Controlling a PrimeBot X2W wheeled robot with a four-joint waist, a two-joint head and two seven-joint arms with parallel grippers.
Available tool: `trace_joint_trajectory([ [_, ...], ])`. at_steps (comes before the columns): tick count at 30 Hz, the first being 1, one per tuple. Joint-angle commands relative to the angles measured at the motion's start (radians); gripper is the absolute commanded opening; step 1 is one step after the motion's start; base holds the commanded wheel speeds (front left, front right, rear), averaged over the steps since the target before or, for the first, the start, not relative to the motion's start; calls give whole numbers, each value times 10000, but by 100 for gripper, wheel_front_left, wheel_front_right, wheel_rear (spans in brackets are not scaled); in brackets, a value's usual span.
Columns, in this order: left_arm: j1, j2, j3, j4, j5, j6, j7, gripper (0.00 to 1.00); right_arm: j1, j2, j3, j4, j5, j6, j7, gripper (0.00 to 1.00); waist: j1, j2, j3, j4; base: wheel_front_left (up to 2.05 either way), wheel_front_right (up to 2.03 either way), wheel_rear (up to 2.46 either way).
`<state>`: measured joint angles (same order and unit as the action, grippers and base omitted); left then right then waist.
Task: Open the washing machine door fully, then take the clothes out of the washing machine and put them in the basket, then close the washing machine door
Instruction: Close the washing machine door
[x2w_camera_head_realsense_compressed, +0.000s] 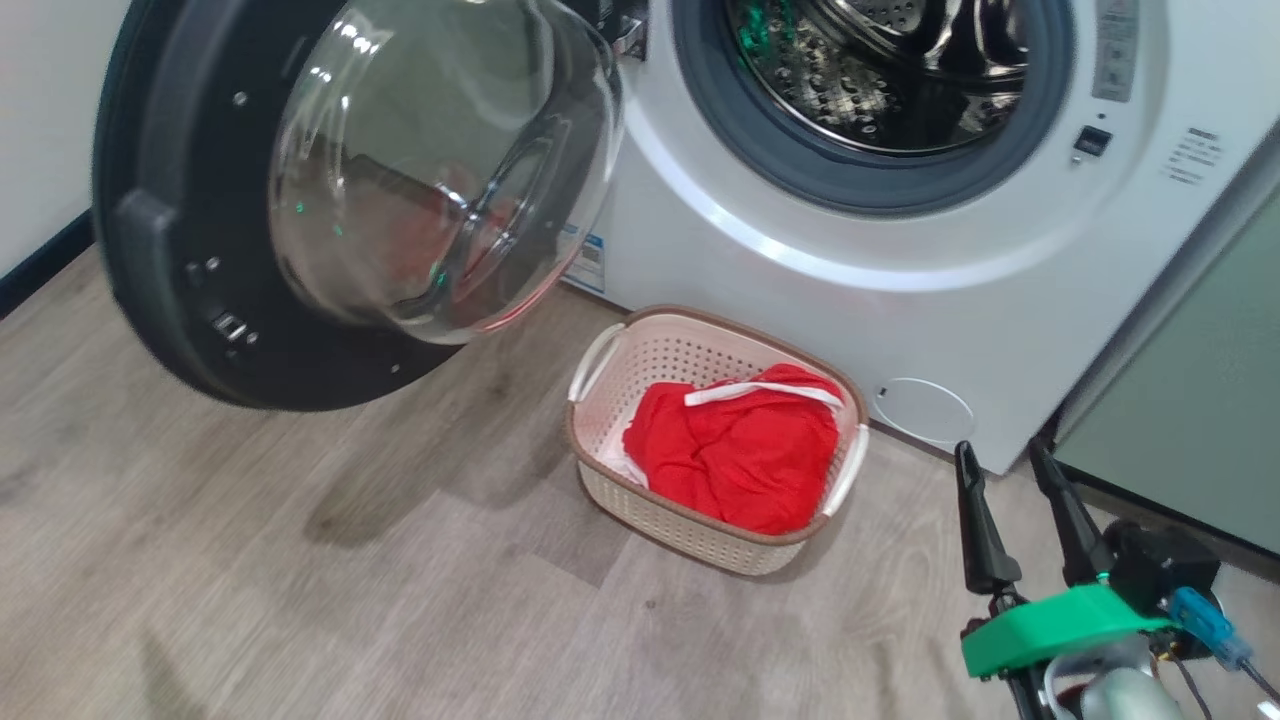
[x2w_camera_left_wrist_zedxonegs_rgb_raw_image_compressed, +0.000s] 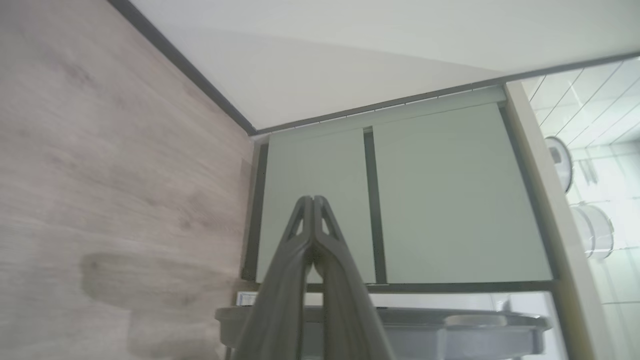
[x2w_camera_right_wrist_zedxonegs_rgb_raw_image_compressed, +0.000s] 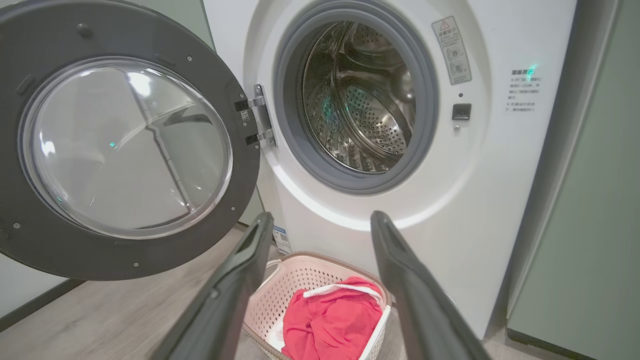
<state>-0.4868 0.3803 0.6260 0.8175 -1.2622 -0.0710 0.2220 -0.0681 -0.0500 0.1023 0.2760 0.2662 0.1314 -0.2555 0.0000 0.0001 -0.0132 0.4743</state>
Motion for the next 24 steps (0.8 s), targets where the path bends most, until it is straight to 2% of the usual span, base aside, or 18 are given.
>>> trace_joint_trajectory([
  [1, -586, 641, 299, -41, -239, 64, 297, 0, -164, -34, 193, -345, 1, -7, -63, 100, 0, -1, 10, -138, 0, 0, 0],
  [7, -1878, 1735, 792, 1545, -1251, 700, 1954, 0, -181, -48, 274, -299, -50, -7, -63, 100, 0, -1, 36, -665, 0, 0, 0],
  [11, -2319, 2152, 635, 2024, -1399, 684, 2939, 0, -178, -134, 355, -280, -61, -7, -63, 100, 0, -1, 63, -1037, 0, 0, 0],
  [18, -2586, 2410, 260, 2489, -1223, 619, 3578, 0, -190, -285, 423, -270, -68, -7, -63, 100, 0, -1, 224, -1629, 0, 0, 0],
  [24, -2665, 2388, 103, 2569, -1065, 506, 3461, 0, -213, -369, 451, -286, -80, -7, -63, 100, 0, -1, 363, -1932, 0, 0, 0],
])
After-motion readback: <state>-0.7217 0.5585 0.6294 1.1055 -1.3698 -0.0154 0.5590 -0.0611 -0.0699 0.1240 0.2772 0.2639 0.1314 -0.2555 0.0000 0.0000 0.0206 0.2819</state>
